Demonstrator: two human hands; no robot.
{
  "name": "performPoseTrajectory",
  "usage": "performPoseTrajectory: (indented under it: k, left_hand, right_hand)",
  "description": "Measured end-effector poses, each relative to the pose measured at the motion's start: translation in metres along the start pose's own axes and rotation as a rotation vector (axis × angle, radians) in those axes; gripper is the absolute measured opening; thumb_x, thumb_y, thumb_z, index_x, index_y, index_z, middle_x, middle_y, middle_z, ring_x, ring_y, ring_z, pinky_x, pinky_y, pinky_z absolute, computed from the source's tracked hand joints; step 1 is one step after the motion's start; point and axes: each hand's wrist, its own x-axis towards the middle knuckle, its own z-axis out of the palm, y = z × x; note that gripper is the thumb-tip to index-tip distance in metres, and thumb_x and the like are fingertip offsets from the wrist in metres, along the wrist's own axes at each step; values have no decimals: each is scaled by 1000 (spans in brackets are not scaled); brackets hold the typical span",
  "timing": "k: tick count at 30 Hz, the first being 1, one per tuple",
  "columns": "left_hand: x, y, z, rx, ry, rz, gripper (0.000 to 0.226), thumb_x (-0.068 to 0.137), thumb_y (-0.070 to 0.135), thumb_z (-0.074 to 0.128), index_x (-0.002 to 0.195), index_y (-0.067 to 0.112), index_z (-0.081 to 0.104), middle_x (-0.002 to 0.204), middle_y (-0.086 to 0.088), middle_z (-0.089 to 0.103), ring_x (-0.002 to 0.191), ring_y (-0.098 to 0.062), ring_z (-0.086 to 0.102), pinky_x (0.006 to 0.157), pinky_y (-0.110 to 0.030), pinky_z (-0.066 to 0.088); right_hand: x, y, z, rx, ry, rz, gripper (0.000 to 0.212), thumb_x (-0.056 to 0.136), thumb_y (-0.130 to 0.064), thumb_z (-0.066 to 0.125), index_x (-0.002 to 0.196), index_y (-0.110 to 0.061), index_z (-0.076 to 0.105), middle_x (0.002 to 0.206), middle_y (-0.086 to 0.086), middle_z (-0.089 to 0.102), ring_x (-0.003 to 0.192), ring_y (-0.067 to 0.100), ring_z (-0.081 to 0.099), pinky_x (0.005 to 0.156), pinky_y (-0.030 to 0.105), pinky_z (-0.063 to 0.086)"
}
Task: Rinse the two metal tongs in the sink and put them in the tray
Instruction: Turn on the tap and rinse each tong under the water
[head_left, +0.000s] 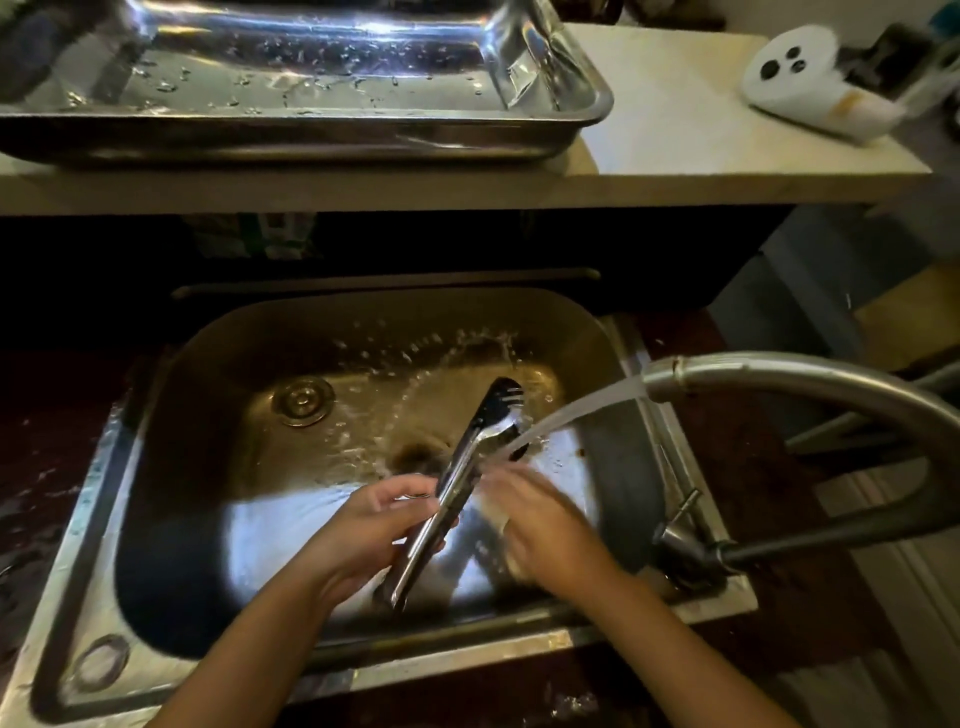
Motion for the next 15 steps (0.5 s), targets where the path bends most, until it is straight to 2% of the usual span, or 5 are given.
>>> performPoseTrajectory:
  k: [2, 4, 7, 12, 15]
  left_hand:
    - [3, -1, 1, 11, -1, -11, 14, 82, 2, 60, 91, 8, 70, 78, -16, 73, 68, -25, 66, 73, -39, 56]
    - [4, -2, 2, 12, -13, -30, 15, 83, 2, 60, 96, 6, 67, 81, -18, 73, 70, -27, 66, 74, -40, 55]
    - [6, 2, 3, 1, -24, -33, 16, 85, 3, 57, 99, 6, 65, 88, -22, 72, 68, -26, 67, 66, -33, 57]
    - [12, 4, 9, 40, -15, -16, 23, 86, 0, 54, 109, -5, 57, 83, -17, 66, 63, -20, 62, 61, -28, 54]
    - [11, 1, 9, 25, -9, -17, 22, 86, 0, 55, 107, -4, 59, 92, -24, 66, 75, -29, 64, 75, -39, 54]
  right_hand:
    - [-4, -3, 2, -24, -23, -102, 54, 78, -9, 58, 129, -24, 47, 140, 0, 49, 130, 18, 41, 108, 24, 26]
    - [13, 6, -11, -13, 31, 73, 48, 84, -10, 51, 129, -27, 46, 139, -3, 45, 127, 16, 41, 103, 22, 31]
    - [25, 16, -24, -68, 76, 234, 50, 87, -9, 46, 134, -23, 40, 146, -1, 36, 137, 16, 27, 114, 32, 26]
    - [-10, -20, 7, 32, -160, -196, 48, 79, -8, 53, 124, -23, 51, 136, 2, 49, 125, 17, 42, 108, 27, 29]
    - [18, 1, -15, -39, -52, -12, 42, 83, -3, 50, 123, -16, 55, 128, 7, 54, 119, 24, 48, 102, 34, 40]
